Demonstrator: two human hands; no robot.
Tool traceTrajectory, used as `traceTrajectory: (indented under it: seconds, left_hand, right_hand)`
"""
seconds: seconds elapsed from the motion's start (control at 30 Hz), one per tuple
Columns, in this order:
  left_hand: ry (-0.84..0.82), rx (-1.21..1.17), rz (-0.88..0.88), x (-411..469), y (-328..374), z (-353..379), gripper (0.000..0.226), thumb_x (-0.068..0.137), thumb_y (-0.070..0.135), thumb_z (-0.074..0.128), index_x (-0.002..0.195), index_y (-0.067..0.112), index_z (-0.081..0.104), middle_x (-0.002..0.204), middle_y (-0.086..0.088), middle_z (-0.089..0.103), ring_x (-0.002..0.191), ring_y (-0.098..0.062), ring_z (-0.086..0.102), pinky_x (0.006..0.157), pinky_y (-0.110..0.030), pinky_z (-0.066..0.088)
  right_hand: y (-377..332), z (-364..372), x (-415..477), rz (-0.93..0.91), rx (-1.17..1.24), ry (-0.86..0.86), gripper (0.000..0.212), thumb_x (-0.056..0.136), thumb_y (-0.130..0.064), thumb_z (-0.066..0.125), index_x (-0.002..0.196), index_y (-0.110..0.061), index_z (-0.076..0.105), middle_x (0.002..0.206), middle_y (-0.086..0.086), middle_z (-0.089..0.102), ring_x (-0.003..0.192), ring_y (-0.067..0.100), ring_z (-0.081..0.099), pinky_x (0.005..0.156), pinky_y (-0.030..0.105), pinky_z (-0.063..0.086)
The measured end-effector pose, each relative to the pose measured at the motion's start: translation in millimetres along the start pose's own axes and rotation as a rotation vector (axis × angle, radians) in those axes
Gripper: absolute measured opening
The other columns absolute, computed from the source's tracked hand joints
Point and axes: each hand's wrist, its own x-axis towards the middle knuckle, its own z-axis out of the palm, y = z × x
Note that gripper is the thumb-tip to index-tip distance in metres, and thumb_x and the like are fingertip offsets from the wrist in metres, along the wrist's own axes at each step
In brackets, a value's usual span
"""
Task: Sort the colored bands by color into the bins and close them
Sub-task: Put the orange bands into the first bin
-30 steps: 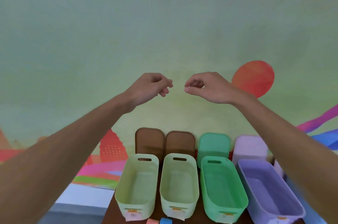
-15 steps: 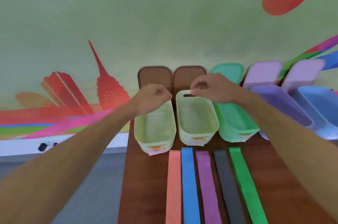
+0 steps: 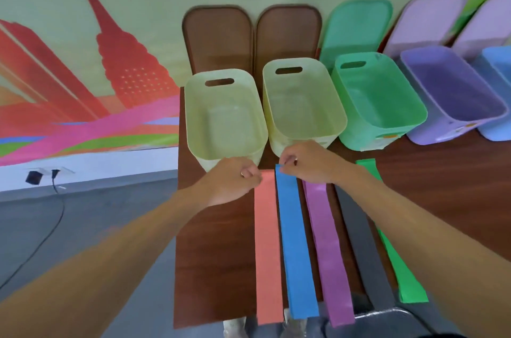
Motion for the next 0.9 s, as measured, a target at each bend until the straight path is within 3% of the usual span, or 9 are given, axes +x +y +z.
traceTrajectory:
  seconds: [0.07,0.17,0.3,0.43,0.7,0.8,0.9]
  left_hand:
    - [0.001,-0.008,-0.049,8,-20,14,0.012,0.089,0.024,0.057,0.089,0.021,0.068,0.086,0.005,0.067,0.077,-0.009,0.062,0.070,-0.018,0.047]
    - [0.013,0.010,-0.084,16,-42,27,0.014,0.090,0.020,0.054,0.089,0.021,0.068,0.082,0.010,0.062,0.080,-0.008,0.057,0.068,-0.014,0.042]
    - [0.050,0.051,-0.091,23,-56,34,0.022,0.090,0.014,0.050,0.096,0.012,0.071,0.091,0.009,0.059,0.095,-0.013,0.055,0.084,-0.022,0.044]
    - [0.090,0.032,-0.109,32,-70,40,0.021,0.089,0.015,0.053,0.102,0.016,0.068,0.100,0.005,0.057,0.091,-0.011,0.055,0.080,-0.017,0.040]
    - [0.194,0.082,-0.105,45,-70,54,0.030,0.091,0.016,0.048,0.116,0.023,0.063,0.086,0.001,0.063,0.096,-0.024,0.059,0.090,-0.034,0.048]
    - [0.223,0.145,-0.053,54,-62,64,0.036,0.096,0.018,0.039,0.125,0.026,0.059,0.106,-0.005,0.068,0.097,-0.029,0.063,0.083,-0.042,0.053]
    - [0.270,0.287,-0.014,64,-54,78,0.042,0.097,0.021,0.036,0.134,0.032,0.050,0.122,-0.003,0.064,0.109,-0.027,0.059,0.087,-0.042,0.050]
  right_hand:
    - [11,22,13,0.003,-0.054,0.001,0.022,0.091,-0.021,0.059,0.107,-0.008,0.066,0.105,0.007,0.066,0.098,0.022,0.061,0.087,0.037,0.049]
    - [23,54,33,0.024,-0.157,0.037,0.024,0.091,-0.022,0.056,0.111,-0.012,0.063,0.110,0.007,0.062,0.097,0.025,0.060,0.079,0.038,0.050]
    - [29,87,49,0.044,-0.244,0.117,0.025,0.092,-0.023,0.054,0.114,-0.014,0.059,0.111,0.008,0.056,0.101,0.031,0.058,0.080,0.041,0.050]
    - [32,103,56,0.025,-0.301,0.238,0.017,0.091,-0.011,0.050,0.103,-0.011,0.062,0.101,0.006,0.059,0.094,0.031,0.061,0.073,0.040,0.052]
    - [45,89,37,-0.007,-0.017,0.213,0.018,0.089,-0.014,0.061,0.106,-0.015,0.067,0.100,0.002,0.062,0.091,0.018,0.059,0.072,0.032,0.047]
    - [59,73,24,0.005,0.031,0.199,0.017,0.085,-0.015,0.067,0.102,-0.016,0.069,0.087,-0.005,0.061,0.076,0.007,0.055,0.065,0.021,0.042]
    - [75,65,15,0.021,0.082,0.177,0.013,0.079,-0.014,0.071,0.091,-0.017,0.069,0.078,-0.010,0.059,0.069,0.004,0.055,0.066,0.026,0.049]
